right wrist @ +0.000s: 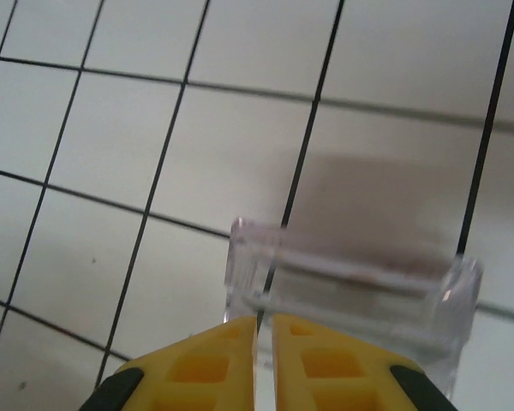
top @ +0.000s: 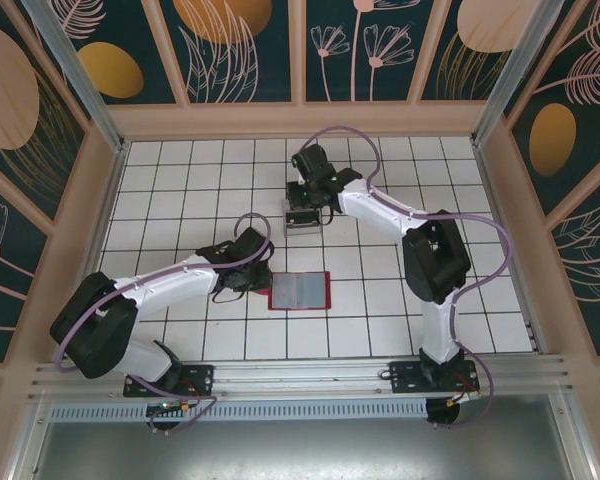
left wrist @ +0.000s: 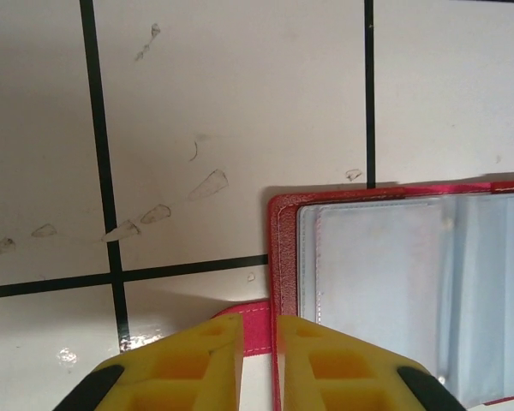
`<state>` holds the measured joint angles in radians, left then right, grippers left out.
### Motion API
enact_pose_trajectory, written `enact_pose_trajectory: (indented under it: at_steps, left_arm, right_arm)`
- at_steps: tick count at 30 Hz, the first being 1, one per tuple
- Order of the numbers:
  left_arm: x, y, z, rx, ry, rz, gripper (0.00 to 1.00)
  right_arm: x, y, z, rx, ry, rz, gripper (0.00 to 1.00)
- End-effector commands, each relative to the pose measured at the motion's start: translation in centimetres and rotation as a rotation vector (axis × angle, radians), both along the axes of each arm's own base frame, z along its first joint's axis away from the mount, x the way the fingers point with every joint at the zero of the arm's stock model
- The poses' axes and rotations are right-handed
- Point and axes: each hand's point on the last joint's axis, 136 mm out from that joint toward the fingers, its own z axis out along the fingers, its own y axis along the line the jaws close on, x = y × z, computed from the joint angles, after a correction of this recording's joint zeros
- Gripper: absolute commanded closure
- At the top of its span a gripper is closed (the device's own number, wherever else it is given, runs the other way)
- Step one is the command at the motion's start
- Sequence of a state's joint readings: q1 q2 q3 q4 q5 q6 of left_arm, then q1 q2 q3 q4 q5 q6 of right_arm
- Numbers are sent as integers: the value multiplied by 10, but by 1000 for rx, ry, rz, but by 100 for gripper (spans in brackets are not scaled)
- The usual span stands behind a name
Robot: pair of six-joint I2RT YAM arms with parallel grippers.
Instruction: Take the credit cards out of the card holder
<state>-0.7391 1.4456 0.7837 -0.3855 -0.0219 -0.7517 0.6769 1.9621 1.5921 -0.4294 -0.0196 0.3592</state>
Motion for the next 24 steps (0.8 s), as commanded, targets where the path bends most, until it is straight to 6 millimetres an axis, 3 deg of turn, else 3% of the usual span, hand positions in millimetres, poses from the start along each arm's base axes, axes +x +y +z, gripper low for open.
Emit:
enact_pose_trajectory:
  at_steps: [1,9,13,24]
  left_arm:
    - [11,-6,19,-18,-70,-14,81]
    - [17,-14,24,-57,-79,-28,81]
    - [21,-13,30,-74,-86,-19,81]
    - [38,20,40,-113,-101,48,80]
  right_arm:
    - [-19,6,27,144,41,-70,85]
    - [-72,10,23,192,81,-3,83]
    - [-95,8,11,185,136,5,83]
    - [-144,14,-22,164,280,-13,83]
